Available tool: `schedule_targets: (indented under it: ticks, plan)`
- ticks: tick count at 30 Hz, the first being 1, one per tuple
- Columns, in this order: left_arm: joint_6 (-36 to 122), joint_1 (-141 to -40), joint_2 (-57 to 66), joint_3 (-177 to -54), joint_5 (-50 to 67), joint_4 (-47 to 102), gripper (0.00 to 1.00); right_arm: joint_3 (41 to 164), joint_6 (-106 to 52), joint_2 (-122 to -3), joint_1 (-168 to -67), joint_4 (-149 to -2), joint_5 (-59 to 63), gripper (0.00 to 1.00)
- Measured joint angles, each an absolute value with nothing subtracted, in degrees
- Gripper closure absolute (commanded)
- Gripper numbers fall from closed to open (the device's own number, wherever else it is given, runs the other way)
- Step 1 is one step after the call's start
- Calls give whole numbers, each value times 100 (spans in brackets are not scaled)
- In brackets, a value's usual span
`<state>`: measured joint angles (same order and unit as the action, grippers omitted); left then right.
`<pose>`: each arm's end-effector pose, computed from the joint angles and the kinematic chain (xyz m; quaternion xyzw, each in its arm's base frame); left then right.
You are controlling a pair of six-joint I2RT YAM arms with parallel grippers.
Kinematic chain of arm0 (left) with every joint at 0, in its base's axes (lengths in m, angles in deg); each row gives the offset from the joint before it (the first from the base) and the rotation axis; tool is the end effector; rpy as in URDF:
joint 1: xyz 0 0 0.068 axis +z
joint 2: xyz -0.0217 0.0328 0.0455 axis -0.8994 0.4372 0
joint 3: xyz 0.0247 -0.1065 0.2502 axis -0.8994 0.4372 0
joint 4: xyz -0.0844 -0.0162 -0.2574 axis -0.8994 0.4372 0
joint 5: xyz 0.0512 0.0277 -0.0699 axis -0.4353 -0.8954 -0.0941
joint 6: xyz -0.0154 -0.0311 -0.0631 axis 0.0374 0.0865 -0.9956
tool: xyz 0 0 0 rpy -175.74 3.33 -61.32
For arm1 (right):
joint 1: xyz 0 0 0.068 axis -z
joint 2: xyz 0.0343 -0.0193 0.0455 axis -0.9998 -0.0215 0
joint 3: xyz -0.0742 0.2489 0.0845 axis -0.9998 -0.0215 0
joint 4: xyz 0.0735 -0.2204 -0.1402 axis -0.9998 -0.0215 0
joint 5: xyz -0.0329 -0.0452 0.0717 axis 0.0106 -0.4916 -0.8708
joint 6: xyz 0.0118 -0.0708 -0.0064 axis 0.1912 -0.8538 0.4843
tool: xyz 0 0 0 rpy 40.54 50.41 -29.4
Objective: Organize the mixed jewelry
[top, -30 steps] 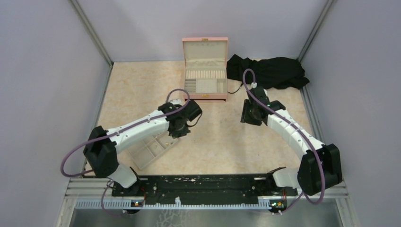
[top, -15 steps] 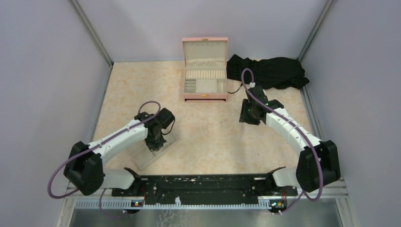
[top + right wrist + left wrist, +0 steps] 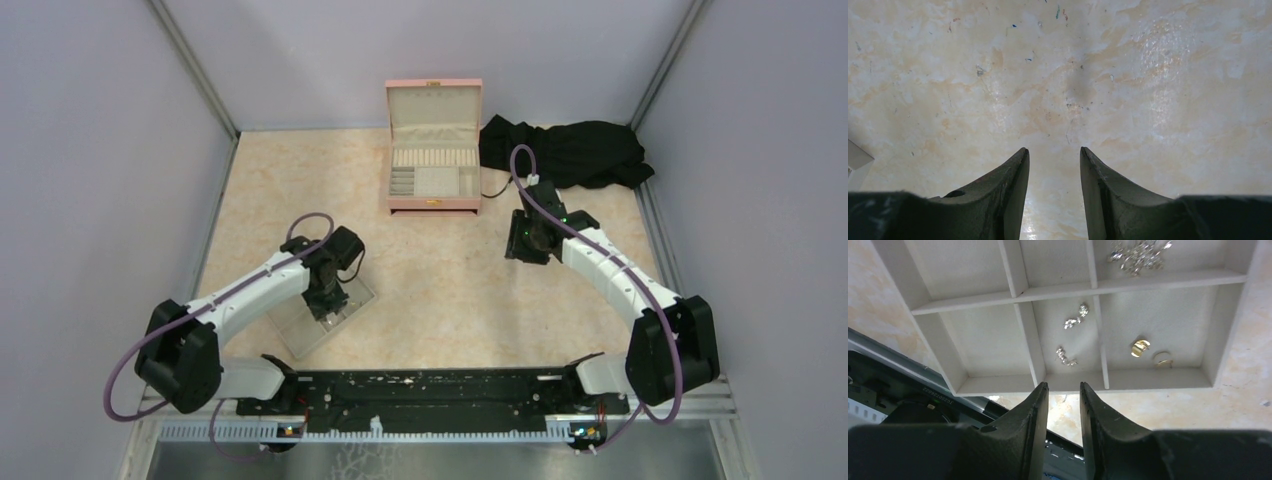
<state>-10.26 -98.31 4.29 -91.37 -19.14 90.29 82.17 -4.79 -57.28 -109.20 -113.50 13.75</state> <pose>0.1875 -0.1038 0.1747 -0.2623 0.9500 0.0950 0.1402 0.2681 0.0955 0.2215 0.0811 0.9601 0.0822 0.2548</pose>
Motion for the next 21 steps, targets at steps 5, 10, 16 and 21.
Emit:
schedule_targets:
  ticks: [5, 10, 16, 21]
  plan:
    - [-683, -9739, 448, -9548, -2062, 9011, 65, 8217, -479, -5728, -10920, -11350, 1377, 58]
    - [-110, -9484, 901, -10376, -2071, 8708, 62, 8217, -477, -5728, -10920, -11346, 1377, 58]
    - [323, -8887, 1939, -11082, -1995, 8194, 56, 8217, -479, -5728, -10920, -11333, 1383, 58]
    - [664, -8697, 2660, -11207, -1885, 7785, 58, 8217, -503, -5728, -10920, -11346, 1451, 58]
